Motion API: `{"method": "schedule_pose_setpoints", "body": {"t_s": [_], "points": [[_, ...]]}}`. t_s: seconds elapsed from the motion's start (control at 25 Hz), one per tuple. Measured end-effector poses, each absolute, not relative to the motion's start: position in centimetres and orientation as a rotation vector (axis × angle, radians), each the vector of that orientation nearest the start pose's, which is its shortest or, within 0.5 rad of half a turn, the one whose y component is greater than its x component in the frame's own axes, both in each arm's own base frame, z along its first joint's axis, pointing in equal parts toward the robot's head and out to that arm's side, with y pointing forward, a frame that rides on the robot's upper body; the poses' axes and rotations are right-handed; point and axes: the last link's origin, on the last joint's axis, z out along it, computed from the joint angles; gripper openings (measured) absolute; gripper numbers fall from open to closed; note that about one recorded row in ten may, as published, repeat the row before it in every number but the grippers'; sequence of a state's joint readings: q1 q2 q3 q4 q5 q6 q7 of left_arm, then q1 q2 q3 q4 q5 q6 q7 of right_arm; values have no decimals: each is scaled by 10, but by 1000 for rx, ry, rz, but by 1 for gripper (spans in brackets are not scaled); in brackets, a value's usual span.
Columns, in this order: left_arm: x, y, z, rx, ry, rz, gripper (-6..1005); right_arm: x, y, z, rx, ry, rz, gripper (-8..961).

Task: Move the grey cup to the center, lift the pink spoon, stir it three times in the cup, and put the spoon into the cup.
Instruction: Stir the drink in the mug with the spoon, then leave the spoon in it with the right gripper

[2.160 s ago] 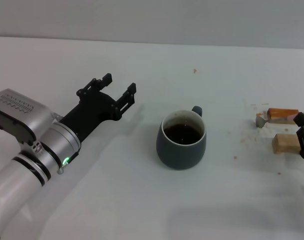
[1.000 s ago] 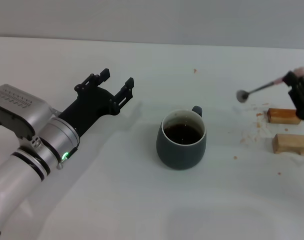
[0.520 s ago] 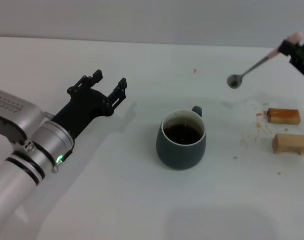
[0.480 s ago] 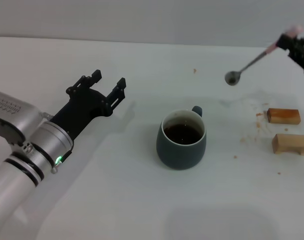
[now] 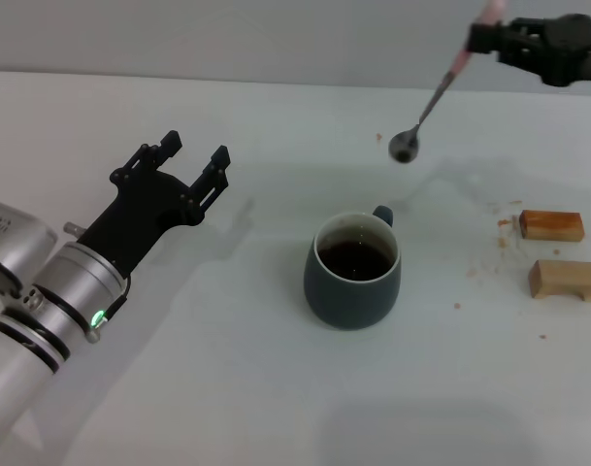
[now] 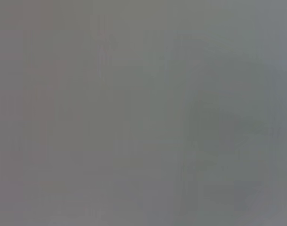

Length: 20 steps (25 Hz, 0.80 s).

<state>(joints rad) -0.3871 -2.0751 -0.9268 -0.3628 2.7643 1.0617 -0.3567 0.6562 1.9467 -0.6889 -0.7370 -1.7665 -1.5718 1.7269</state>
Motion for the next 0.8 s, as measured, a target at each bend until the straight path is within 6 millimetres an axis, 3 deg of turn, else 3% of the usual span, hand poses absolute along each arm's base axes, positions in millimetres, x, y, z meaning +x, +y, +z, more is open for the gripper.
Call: {"method": "schedule_pose_setpoints", "body": {"t_s": [0.36,0.8], "points": [[-284,323,-50,-1852,-588,-907,683,175,400,65,-2786,710,751,75],[-289,325,-38,-1796,-580,-921,683,169,395,35,-2883,730,575,76]]}}
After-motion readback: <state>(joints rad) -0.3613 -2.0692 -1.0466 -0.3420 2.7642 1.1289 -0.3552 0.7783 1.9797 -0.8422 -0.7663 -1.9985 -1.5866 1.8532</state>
